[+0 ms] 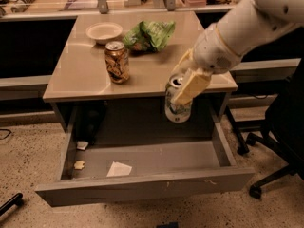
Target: Pick 7up can from top drawer and place on counter
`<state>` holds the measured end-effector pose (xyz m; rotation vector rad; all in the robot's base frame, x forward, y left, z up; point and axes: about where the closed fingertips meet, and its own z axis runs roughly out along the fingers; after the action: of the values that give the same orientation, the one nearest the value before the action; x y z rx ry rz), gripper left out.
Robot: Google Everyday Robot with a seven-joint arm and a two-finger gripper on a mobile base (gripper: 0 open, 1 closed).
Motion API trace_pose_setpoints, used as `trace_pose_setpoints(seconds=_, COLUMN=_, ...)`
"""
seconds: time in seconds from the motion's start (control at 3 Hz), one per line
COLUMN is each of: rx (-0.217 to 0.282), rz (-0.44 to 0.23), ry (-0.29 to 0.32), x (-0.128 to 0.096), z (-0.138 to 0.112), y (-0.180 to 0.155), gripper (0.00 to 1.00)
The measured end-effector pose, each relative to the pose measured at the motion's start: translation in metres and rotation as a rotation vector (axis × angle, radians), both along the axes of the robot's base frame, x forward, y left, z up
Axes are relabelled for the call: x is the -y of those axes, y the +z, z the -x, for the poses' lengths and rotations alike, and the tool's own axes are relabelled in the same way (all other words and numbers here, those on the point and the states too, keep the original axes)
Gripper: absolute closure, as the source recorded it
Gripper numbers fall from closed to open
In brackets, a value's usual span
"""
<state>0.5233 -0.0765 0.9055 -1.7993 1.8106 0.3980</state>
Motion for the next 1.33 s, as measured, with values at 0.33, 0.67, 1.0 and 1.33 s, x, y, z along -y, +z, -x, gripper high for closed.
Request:
trace_pose_setpoints(seconds=0.33, rx=0.005, rz=-0.003, ry=0.009, x=-0.003, z=0.0, y=0.01, gripper=1.0)
trace_pose_setpoints(seconds=0.67, rx=0.026, rz=0.001, ry=-0.014, x=-0.003, z=-0.002, y=0.014, gripper=1.0)
trace_pose_setpoints(seconds=1.0, rx=0.052, rz=0.031, ry=-0.053, x=0.003, z=-0.028, y=0.02, gripper=1.0)
trace_pose_setpoints(seconds=1.33, rx=0.063, rz=0.067, ry=-0.106, x=0.011, z=-0.066, y=0.026, gripper=1.0)
